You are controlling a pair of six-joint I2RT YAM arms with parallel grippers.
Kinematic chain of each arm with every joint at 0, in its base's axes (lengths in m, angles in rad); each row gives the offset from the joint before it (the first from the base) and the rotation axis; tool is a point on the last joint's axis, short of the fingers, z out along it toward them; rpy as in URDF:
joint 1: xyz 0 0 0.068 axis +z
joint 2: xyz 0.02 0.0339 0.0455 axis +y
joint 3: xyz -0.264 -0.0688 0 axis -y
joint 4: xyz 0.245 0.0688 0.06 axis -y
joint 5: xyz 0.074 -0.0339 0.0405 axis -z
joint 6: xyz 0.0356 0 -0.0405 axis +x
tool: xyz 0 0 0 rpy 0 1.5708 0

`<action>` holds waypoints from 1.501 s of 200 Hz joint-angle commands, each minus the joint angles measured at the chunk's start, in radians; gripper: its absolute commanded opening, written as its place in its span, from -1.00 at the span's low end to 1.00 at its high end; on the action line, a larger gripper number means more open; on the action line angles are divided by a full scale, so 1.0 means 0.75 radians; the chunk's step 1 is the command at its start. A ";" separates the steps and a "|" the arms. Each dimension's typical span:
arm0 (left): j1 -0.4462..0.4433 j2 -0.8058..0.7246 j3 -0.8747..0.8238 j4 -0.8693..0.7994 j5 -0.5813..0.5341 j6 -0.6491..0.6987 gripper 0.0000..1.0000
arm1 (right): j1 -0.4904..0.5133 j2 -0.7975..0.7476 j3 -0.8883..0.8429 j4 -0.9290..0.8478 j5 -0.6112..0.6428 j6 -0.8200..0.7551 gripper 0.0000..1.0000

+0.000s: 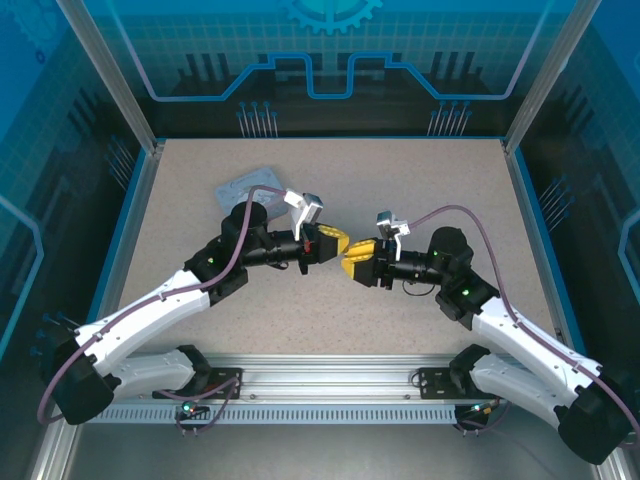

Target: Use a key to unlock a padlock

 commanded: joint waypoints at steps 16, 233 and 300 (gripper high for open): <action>-0.008 -0.024 -0.009 0.039 0.005 -0.034 -1.00 | 0.017 -0.009 0.020 0.028 0.026 0.004 -0.19; -0.007 -0.029 -0.036 0.034 0.018 -0.033 -1.00 | -0.023 -0.011 0.043 0.077 0.043 0.050 -0.85; -0.007 -0.026 -0.040 0.041 0.018 -0.035 -1.00 | -0.035 -0.014 0.036 0.078 0.031 0.059 -1.00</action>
